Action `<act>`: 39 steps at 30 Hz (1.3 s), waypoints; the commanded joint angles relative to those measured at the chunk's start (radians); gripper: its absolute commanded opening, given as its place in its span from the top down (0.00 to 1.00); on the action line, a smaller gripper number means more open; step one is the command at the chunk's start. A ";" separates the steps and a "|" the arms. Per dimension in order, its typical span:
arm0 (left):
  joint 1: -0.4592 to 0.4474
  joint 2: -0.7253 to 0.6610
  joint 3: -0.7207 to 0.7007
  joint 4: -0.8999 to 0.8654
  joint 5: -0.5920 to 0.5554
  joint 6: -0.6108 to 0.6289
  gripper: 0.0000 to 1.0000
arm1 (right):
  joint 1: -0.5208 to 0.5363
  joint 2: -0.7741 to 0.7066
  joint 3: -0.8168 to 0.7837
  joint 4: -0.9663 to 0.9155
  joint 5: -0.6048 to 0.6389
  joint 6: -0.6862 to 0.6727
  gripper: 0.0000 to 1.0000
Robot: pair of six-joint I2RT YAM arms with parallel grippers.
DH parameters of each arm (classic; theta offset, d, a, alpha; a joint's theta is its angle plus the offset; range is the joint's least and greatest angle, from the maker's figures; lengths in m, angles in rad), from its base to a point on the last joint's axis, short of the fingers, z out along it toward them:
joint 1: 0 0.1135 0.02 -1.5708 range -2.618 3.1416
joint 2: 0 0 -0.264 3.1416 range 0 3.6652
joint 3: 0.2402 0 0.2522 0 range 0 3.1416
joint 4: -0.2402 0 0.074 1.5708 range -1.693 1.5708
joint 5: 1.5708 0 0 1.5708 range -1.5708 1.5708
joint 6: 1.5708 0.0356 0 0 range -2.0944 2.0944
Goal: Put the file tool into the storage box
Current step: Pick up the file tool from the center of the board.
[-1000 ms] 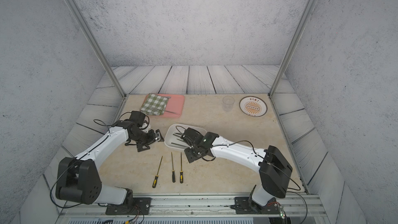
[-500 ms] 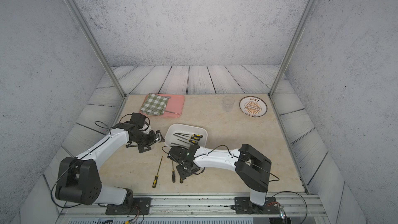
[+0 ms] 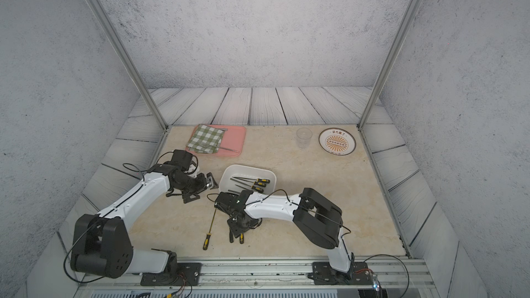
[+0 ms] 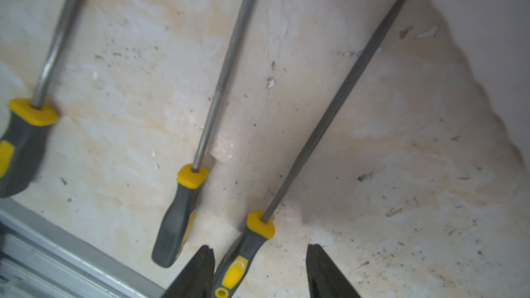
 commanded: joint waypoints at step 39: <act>0.003 0.009 0.081 -0.036 -0.061 0.009 0.02 | -0.007 -0.207 -0.109 -0.105 0.106 -0.262 0.81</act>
